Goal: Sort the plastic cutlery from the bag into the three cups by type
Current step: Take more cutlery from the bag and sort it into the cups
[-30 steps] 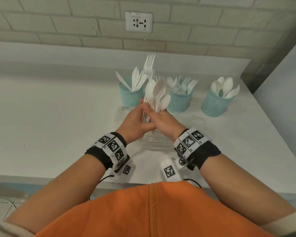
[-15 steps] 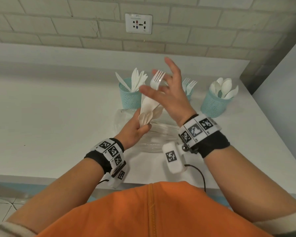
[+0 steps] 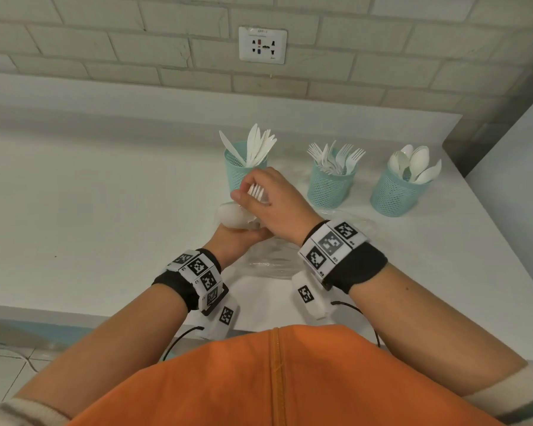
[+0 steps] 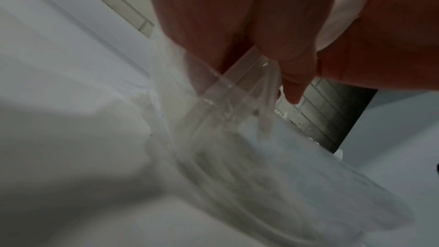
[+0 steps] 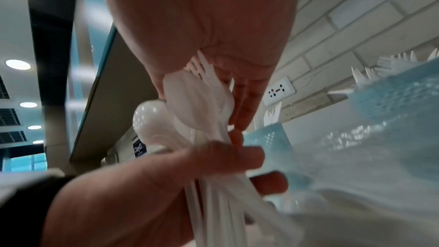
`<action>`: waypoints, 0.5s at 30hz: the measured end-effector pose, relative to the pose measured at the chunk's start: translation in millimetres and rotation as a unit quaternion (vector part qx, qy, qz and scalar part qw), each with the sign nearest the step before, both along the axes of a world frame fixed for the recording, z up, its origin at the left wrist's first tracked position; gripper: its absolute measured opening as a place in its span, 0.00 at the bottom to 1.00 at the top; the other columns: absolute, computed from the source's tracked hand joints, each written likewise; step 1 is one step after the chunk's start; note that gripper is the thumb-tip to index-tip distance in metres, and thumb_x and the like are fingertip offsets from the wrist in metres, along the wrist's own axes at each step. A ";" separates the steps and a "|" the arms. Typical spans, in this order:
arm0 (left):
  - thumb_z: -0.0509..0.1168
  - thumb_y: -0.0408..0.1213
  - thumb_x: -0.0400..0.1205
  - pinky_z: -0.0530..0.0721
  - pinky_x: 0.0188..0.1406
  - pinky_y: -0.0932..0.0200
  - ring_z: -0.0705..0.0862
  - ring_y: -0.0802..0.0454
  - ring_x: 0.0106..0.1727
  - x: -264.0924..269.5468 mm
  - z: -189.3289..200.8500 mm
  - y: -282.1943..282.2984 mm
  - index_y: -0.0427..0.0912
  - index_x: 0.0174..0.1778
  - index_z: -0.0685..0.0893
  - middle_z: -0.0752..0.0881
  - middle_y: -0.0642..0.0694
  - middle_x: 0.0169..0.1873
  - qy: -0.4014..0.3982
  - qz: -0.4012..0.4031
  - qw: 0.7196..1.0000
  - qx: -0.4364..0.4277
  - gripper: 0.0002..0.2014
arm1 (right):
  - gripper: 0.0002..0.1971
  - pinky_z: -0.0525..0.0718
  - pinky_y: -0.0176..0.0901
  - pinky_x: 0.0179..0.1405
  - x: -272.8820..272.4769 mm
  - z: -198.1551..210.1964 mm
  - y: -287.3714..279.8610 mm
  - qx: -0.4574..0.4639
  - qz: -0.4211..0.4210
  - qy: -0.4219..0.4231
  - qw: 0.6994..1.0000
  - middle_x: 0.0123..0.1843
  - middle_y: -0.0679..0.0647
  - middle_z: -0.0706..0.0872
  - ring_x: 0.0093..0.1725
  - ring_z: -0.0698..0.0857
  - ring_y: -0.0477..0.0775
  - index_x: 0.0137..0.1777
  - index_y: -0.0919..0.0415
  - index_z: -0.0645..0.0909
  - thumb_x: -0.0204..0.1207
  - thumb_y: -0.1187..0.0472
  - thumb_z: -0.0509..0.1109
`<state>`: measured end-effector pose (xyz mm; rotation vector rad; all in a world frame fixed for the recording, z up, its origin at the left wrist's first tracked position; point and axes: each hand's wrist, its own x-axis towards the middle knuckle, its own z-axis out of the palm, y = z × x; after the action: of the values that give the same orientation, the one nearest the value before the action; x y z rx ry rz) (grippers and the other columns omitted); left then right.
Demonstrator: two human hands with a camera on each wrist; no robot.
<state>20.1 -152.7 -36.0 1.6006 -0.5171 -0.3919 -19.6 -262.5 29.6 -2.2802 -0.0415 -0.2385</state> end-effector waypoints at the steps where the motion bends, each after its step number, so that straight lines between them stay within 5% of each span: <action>1: 0.72 0.21 0.72 0.82 0.38 0.69 0.86 0.66 0.38 0.3 1.1 0.3 0.43 0.48 0.80 0.86 0.49 0.40 0.009 0.001 1.000 -0.007 0.15 | 0.13 0.77 0.41 0.58 1.9 -6.5 1.6 -0.010 -0.002 0.011 1.000 0.54 0.52 0.79 0.56 0.78 0.50 0.54 0.56 0.79 0.77 0.48 0.68; 3: 0.71 0.19 0.72 0.82 0.39 0.70 0.86 0.68 0.38 0.7 2.5 2.6 0.45 0.47 0.80 0.85 0.49 0.41 0.012 -0.014 1.000 -0.008 0.17 | 0.20 0.76 0.49 0.64 2.0 -14.5 3.5 0.020 -0.007 0.036 0.999 0.61 0.55 0.80 0.62 0.77 0.54 0.63 0.57 0.74 0.76 0.47 0.69; 5: 0.71 0.19 0.73 0.82 0.41 0.71 0.86 0.68 0.40 -0.3 4.5 3.6 0.47 0.48 0.80 0.86 0.51 0.42 0.002 -0.040 0.999 -0.002 0.18 | 0.25 0.74 0.45 0.66 0.0 -15.5 2.8 0.063 -0.009 0.052 0.997 0.66 0.54 0.78 0.65 0.76 0.52 0.69 0.56 0.70 0.76 0.46 0.69; 11: 0.68 0.29 0.79 0.81 0.38 0.69 0.85 0.60 0.33 0.3 3.8 1.2 0.34 0.43 0.83 0.86 0.44 0.34 -0.017 -0.040 0.998 0.043 0.02 | 0.17 0.75 0.29 0.50 -4.4 -3.5 -12.3 0.131 -0.028 0.055 0.989 0.62 0.47 0.80 0.57 0.79 0.45 0.69 0.55 0.74 0.84 0.51 0.58; 13: 0.68 0.34 0.80 0.76 0.32 0.73 0.81 0.66 0.26 1.3 5.2 -2.2 0.39 0.38 0.82 0.83 0.47 0.30 -0.038 -0.013 0.996 0.075 0.06 | 0.16 0.73 0.22 0.52 -5.1 0.5 -15.0 0.161 -0.033 0.037 0.986 0.64 0.48 0.81 0.60 0.79 0.44 0.69 0.55 0.75 0.85 0.53 0.56; 15: 0.70 0.35 0.79 0.76 0.32 0.74 0.80 0.68 0.27 3.5 6.8 -4.8 0.43 0.45 0.80 0.81 0.54 0.31 -0.059 -0.019 0.995 0.073 0.05 | 0.16 0.72 0.23 0.58 -5.2 2.3 -13.7 0.194 -0.032 0.030 0.980 0.66 0.49 0.81 0.64 0.78 0.43 0.70 0.55 0.76 0.86 0.54 0.56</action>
<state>23.6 -157.5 -29.1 1.7652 -0.6198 -0.3723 -24.8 -276.1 31.9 -1.8996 0.1007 -0.1924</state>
